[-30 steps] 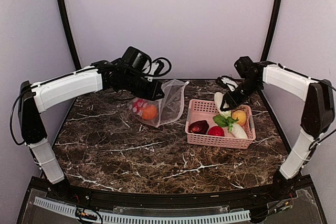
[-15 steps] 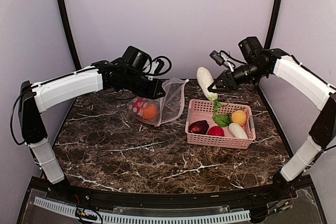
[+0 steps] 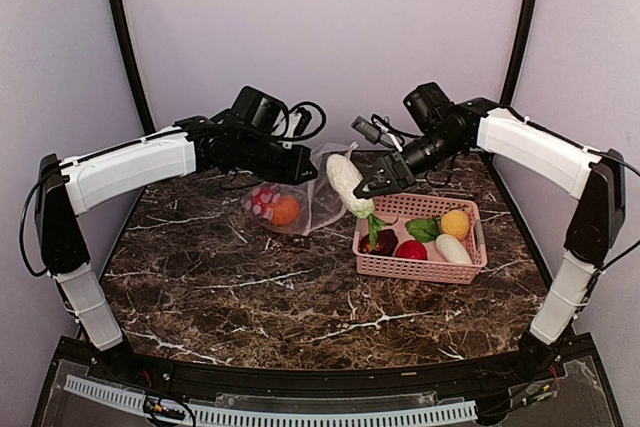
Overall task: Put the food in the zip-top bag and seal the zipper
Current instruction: Place the fake vegetable in the zipper food storage bag.
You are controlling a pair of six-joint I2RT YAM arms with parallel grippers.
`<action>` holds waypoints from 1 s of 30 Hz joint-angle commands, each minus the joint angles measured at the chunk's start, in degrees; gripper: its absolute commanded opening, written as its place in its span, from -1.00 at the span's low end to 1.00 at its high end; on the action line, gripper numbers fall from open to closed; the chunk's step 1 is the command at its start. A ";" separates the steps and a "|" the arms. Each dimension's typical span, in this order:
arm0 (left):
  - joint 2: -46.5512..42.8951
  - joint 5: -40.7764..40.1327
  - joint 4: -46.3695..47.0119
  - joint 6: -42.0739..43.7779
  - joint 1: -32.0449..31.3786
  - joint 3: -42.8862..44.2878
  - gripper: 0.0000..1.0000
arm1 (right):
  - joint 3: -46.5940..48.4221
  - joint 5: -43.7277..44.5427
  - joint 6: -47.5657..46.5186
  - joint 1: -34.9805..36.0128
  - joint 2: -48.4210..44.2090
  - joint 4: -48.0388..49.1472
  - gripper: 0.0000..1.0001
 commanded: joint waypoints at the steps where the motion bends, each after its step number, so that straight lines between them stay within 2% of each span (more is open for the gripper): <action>1: -3.15 1.53 4.70 -1.71 -0.23 -3.05 -0.99 | -0.63 -2.73 3.03 0.46 1.37 -0.44 -0.37; 7: -3.32 3.50 7.38 -1.57 -0.57 -5.28 -0.99 | 1.50 1.08 6.88 0.52 4.95 -0.39 -0.34; 12: -3.97 2.69 8.49 -1.55 -1.02 -6.28 -0.99 | 0.88 8.13 11.43 0.43 6.95 1.23 -0.34; 16: -4.11 2.93 9.85 -1.99 -1.04 -7.06 -0.98 | -0.05 6.13 12.43 0.38 7.99 1.66 -0.34; 21: -3.24 5.14 10.34 -1.74 -1.33 -6.47 -0.98 | 3.11 3.09 14.55 0.06 9.75 1.89 -0.30; 30: -2.69 5.45 10.37 -1.91 -2.06 -6.14 -0.98 | 5.56 3.12 22.58 -0.07 13.28 5.35 -0.27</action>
